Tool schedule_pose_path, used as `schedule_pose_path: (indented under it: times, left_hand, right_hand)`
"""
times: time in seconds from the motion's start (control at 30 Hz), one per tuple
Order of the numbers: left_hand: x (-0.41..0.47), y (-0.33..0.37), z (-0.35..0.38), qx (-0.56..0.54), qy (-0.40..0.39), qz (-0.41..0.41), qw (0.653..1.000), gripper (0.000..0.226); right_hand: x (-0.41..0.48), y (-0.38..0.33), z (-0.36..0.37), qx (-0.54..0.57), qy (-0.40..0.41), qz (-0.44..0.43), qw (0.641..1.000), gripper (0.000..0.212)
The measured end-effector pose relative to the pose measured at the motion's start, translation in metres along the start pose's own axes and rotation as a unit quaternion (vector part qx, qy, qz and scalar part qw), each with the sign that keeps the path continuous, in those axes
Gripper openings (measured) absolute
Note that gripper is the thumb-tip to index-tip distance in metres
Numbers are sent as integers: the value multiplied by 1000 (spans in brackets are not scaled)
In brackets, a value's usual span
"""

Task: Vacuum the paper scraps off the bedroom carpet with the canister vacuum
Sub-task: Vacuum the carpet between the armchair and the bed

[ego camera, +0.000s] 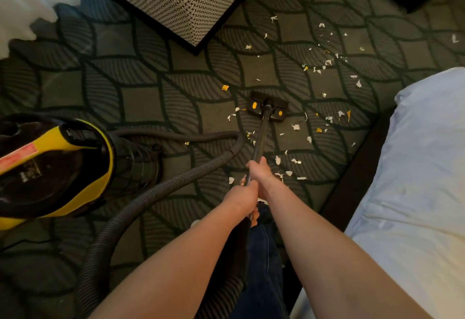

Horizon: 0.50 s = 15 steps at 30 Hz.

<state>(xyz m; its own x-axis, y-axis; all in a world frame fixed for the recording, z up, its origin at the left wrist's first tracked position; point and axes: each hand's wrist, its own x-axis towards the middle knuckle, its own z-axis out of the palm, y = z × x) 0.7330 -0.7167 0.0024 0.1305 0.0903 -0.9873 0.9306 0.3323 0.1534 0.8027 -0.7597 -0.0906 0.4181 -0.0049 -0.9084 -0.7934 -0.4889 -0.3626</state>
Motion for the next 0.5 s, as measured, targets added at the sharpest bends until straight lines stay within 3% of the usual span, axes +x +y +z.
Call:
schedule_pose_path:
  times: [0.5]
  left_hand:
    - [6, -34, -11, 48, 1, 16, 999, 50]
  right_hand:
    - [-18, 26, 19, 44, -5, 11, 999, 56]
